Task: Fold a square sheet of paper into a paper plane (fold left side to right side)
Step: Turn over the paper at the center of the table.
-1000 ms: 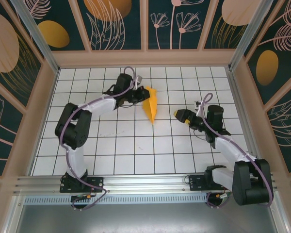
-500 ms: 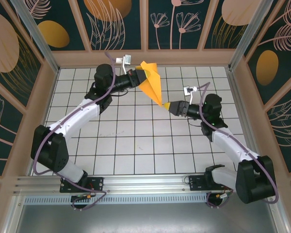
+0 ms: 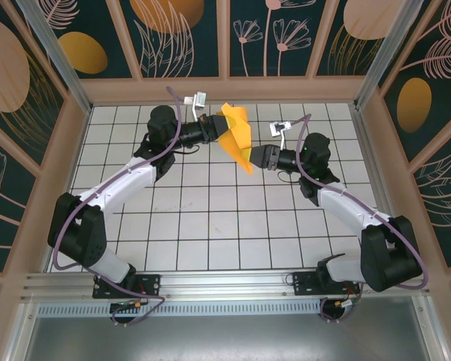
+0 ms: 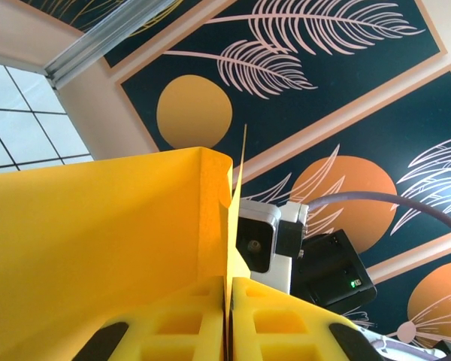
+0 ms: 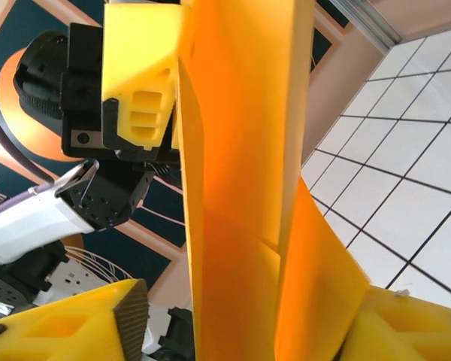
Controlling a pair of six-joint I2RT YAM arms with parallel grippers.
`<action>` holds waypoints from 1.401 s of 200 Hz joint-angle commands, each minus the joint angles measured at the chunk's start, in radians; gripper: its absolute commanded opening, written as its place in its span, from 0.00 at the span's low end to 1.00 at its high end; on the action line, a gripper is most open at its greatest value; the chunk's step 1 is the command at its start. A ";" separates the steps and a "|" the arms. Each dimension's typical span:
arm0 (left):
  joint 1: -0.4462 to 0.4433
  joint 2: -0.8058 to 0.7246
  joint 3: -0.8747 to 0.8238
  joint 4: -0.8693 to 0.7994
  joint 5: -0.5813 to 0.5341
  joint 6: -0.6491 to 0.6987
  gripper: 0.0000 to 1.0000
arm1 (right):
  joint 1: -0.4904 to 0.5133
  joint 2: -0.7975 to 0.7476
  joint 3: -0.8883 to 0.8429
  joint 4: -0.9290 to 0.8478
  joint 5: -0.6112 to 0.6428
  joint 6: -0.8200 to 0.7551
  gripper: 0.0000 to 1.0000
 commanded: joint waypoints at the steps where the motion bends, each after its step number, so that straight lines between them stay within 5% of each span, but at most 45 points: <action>1: -0.005 -0.023 -0.007 0.070 0.038 -0.018 0.11 | 0.005 0.000 0.036 0.064 -0.021 0.000 0.51; 45: -0.004 -0.013 -0.005 0.046 0.037 0.008 0.21 | 0.002 -0.011 0.040 -0.013 -0.003 -0.044 0.13; 72: -0.005 -0.044 0.028 -0.146 -0.038 0.142 0.54 | 0.003 -0.033 0.051 -0.148 0.031 -0.131 0.03; 97: -0.002 -0.102 0.070 -0.414 -0.235 0.318 0.68 | 0.002 -0.066 0.084 -0.390 0.134 -0.285 0.00; 147: 0.000 -0.324 0.004 -0.605 -0.702 0.449 0.79 | 0.075 -0.068 0.209 -0.917 0.719 -0.549 0.00; 173: 0.000 -0.443 -0.057 -0.590 -0.829 0.453 0.82 | 0.216 0.009 0.309 -1.141 1.234 -0.551 0.00; 196: 0.001 -0.517 -0.094 -0.573 -0.890 0.454 0.83 | 0.322 0.137 0.403 -1.334 1.539 -0.493 0.00; 247: 0.000 -0.577 -0.139 -0.557 -0.955 0.438 0.84 | 0.521 0.528 0.640 -1.674 1.850 -0.304 0.00; 280: 0.000 -0.565 -0.138 -0.552 -0.941 0.433 0.84 | 0.597 0.765 0.786 -1.787 1.904 -0.249 0.00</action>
